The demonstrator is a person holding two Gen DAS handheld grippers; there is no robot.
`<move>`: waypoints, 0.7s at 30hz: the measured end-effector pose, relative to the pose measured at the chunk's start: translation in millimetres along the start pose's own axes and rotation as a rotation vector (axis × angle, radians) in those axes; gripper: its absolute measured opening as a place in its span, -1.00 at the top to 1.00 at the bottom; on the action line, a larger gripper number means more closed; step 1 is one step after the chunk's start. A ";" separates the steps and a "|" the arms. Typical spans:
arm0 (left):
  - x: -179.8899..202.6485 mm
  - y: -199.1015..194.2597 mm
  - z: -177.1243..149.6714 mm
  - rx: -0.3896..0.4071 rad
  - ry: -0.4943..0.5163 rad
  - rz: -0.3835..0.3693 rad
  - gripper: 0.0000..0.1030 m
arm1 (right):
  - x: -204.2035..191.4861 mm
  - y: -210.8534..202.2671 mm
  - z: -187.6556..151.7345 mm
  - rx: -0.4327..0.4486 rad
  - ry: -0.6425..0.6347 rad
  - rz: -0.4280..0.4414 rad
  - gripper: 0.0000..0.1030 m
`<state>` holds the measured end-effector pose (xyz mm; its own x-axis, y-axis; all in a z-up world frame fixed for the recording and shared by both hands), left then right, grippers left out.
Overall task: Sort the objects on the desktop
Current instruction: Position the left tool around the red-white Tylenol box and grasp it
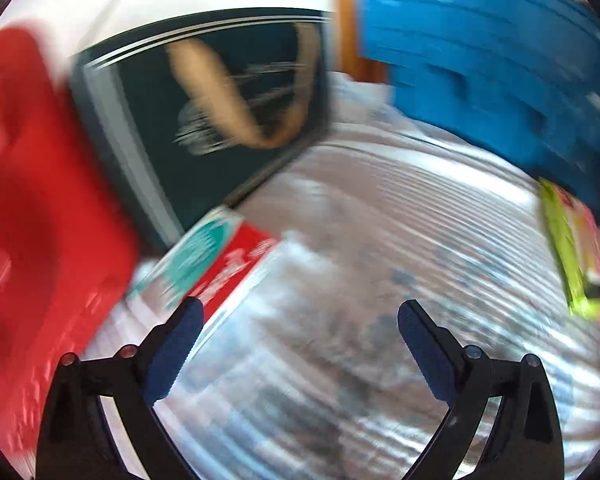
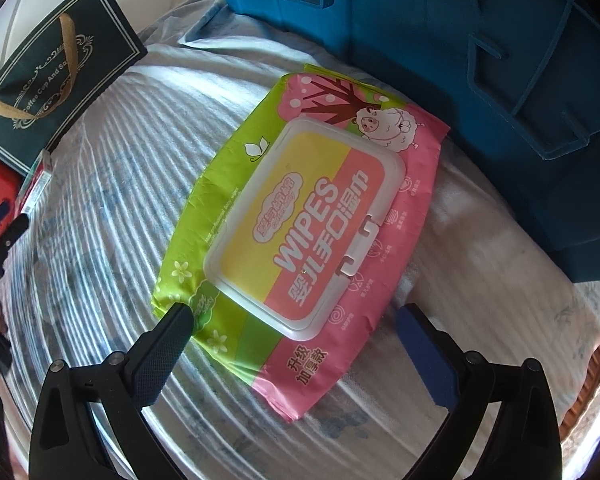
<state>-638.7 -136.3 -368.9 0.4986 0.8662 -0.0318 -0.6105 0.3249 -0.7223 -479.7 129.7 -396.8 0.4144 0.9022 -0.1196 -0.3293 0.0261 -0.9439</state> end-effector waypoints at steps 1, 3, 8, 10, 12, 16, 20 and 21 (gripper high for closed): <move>-13.9 -2.8 -2.4 0.008 -0.099 0.038 -0.92 | -1.3 0.0 0.2 0.002 -0.001 -0.003 -1.00; -40.4 -2.8 -6.7 0.006 -0.243 0.094 -0.92 | -3.8 -0.2 1.0 0.002 0.000 -0.006 -1.00; -77.1 26.9 -11.1 -0.077 -0.342 0.183 -0.92 | -9.8 -1.5 2.2 -0.005 -0.002 0.003 -1.00; -80.1 42.0 -14.6 -0.129 -0.370 0.163 -0.93 | -12.3 -2.5 2.1 -0.004 0.001 0.006 -1.00; -70.4 45.0 -6.6 -0.103 -0.353 0.092 -0.94 | -15.3 -3.3 2.1 -0.003 0.000 0.008 -1.00; -30.8 51.8 10.1 -0.102 -0.270 -0.055 -0.94 | -22.4 -4.3 3.0 0.000 0.003 0.001 -1.00; 22.9 54.0 25.0 -0.121 -0.157 -0.219 -0.94 | -30.2 -5.8 3.9 -0.002 0.000 0.004 -1.00; 38.1 44.6 25.2 -0.112 -0.115 -0.238 -0.93 | -32.3 -6.2 3.9 -0.003 -0.001 0.003 -1.00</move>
<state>-662.4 -79.3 -384.9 0.5428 0.8099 0.2221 -0.4098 0.4863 -0.7717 -494.3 102.1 -385.9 0.4126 0.9026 -0.1225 -0.3277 0.0216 -0.9445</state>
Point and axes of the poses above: each gripper's, at about its wrist camera, not at the fingertips, and y roughly the way its jaws point, x to its right, z to its top, the point moved 6 cm from there along y, roughly the way its jaws point
